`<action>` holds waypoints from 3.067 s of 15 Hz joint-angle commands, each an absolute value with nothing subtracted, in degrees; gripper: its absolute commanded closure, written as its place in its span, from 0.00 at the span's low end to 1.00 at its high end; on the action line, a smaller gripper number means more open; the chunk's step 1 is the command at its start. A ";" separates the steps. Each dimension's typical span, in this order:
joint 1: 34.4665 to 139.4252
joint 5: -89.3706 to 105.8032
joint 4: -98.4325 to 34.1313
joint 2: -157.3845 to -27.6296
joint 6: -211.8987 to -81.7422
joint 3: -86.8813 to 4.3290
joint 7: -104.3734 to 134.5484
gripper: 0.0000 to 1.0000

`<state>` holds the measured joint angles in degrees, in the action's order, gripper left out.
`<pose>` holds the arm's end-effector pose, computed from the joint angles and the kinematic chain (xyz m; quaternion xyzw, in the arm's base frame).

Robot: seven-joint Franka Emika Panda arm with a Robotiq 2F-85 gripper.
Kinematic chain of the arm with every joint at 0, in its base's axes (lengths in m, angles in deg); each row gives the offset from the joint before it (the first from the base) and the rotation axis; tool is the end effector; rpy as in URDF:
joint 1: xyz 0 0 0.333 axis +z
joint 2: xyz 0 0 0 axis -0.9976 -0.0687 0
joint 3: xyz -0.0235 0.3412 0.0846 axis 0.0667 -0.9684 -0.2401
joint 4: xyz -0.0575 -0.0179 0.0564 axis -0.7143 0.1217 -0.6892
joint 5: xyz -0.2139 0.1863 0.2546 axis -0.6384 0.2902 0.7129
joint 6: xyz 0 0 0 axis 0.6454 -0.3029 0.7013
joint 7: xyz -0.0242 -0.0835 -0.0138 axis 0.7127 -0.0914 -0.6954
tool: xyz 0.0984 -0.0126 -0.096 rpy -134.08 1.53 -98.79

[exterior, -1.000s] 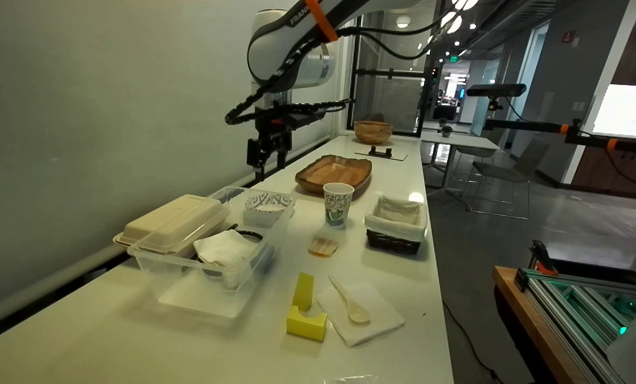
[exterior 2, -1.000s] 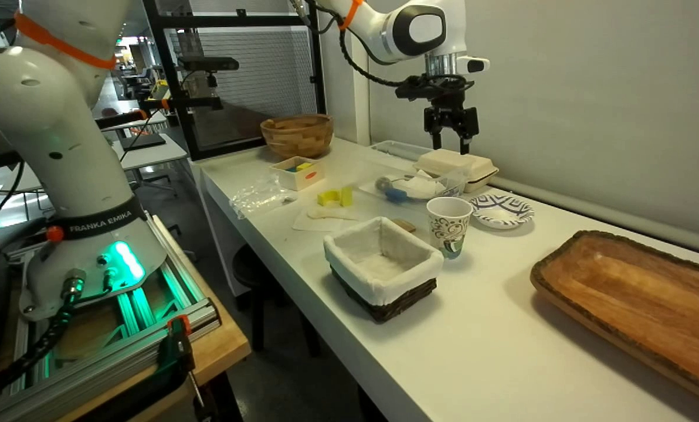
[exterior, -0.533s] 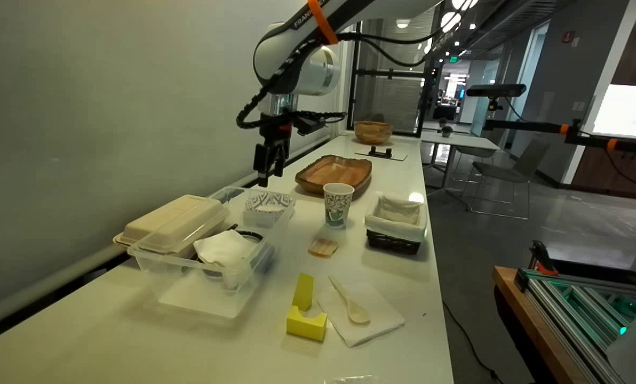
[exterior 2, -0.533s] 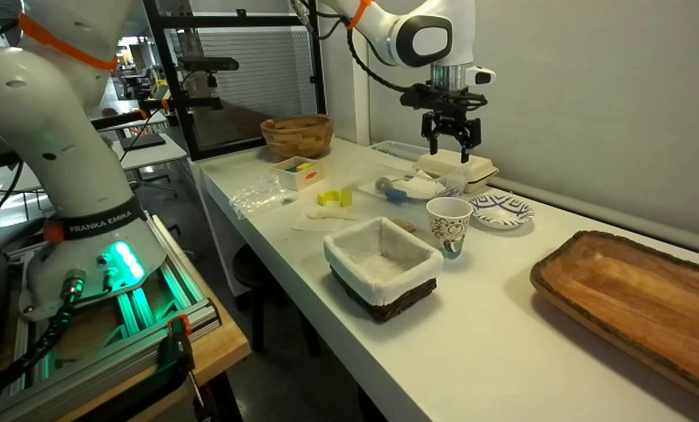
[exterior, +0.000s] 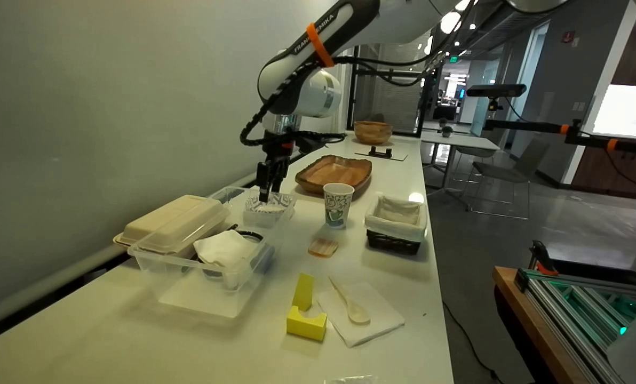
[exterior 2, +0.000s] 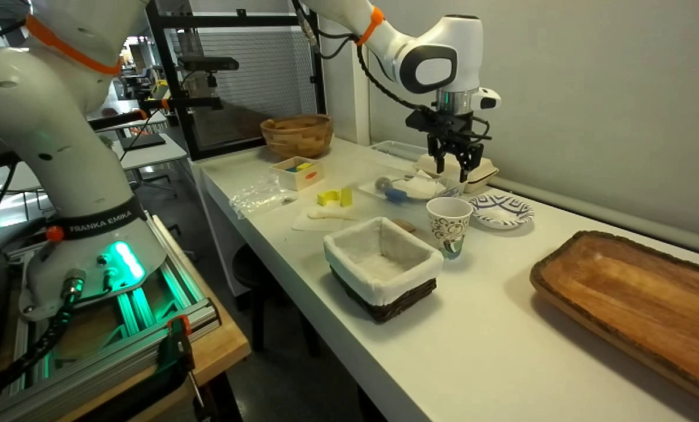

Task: Move the basket to the right then move the clear container to the left.

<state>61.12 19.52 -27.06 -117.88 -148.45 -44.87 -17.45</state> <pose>0.6725 -0.3119 0.2438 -0.9964 0.0257 -0.0780 0.0186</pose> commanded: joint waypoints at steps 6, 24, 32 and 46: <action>59.04 22.47 -26.06 -120.75 -150.37 -48.19 -19.82 0.94; 64.13 25.72 -41.15 -109.64 -151.62 -51.35 -16.26 0.98; 72.30 25.63 -48.58 -107.33 -163.48 -48.75 -0.21 0.98; 82.54 24.70 -47.06 -110.18 -168.68 -47.30 20.21 0.98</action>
